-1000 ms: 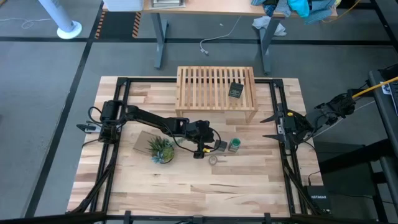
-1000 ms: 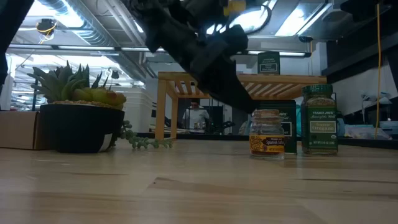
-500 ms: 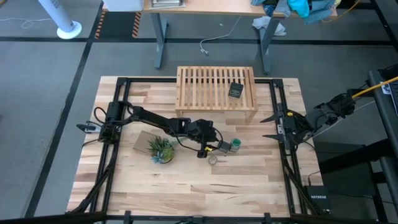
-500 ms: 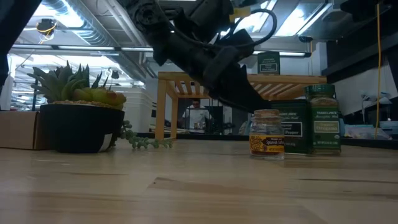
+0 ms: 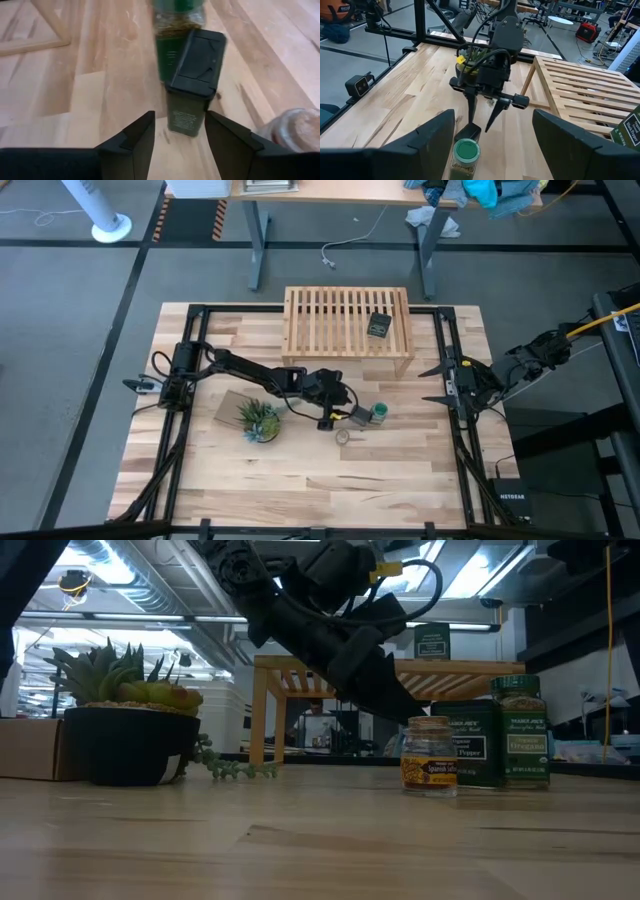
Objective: Shelf spices
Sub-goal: Put the green seasoning can on the shelf
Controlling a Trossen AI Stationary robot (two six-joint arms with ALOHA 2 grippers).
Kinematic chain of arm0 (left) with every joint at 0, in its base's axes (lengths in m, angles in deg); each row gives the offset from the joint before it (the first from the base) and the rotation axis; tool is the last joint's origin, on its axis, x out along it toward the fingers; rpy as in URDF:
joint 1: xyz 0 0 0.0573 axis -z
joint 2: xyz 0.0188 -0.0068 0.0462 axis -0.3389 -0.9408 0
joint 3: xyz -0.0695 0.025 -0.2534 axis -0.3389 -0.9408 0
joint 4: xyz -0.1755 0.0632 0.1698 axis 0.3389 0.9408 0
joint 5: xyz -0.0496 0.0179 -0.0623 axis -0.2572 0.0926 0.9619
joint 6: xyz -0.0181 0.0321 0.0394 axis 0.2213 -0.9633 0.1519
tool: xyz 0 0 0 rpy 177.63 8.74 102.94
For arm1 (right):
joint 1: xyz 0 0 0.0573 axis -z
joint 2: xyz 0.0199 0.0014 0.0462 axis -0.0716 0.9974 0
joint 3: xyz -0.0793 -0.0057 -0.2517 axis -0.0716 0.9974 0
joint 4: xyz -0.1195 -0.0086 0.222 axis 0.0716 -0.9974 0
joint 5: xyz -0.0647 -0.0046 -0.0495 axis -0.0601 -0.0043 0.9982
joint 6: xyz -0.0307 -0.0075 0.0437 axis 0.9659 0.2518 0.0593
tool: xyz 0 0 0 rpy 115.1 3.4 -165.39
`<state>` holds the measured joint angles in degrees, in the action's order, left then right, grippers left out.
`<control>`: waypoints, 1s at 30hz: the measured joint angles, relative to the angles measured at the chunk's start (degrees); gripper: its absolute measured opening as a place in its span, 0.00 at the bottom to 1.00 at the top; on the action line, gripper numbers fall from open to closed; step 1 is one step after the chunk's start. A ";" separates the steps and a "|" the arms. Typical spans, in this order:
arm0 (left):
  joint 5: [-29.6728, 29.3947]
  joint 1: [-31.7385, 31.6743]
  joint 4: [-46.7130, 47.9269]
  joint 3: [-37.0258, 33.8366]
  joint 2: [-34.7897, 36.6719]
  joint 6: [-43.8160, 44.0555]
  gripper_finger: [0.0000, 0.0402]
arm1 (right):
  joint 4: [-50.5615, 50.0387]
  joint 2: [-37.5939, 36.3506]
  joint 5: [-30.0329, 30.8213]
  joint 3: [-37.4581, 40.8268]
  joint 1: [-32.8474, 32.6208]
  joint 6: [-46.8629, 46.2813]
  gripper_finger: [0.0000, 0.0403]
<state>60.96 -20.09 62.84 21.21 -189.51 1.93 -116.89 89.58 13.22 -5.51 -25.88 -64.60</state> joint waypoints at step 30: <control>-1.10 1.08 -1.39 0.02 0.00 1.49 0.51 | -0.02 0.01 -0.01 0.00 0.00 0.00 0.68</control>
<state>59.87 -19.01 61.45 21.24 -189.51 3.42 -116.91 89.60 13.22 -5.51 -25.88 -64.60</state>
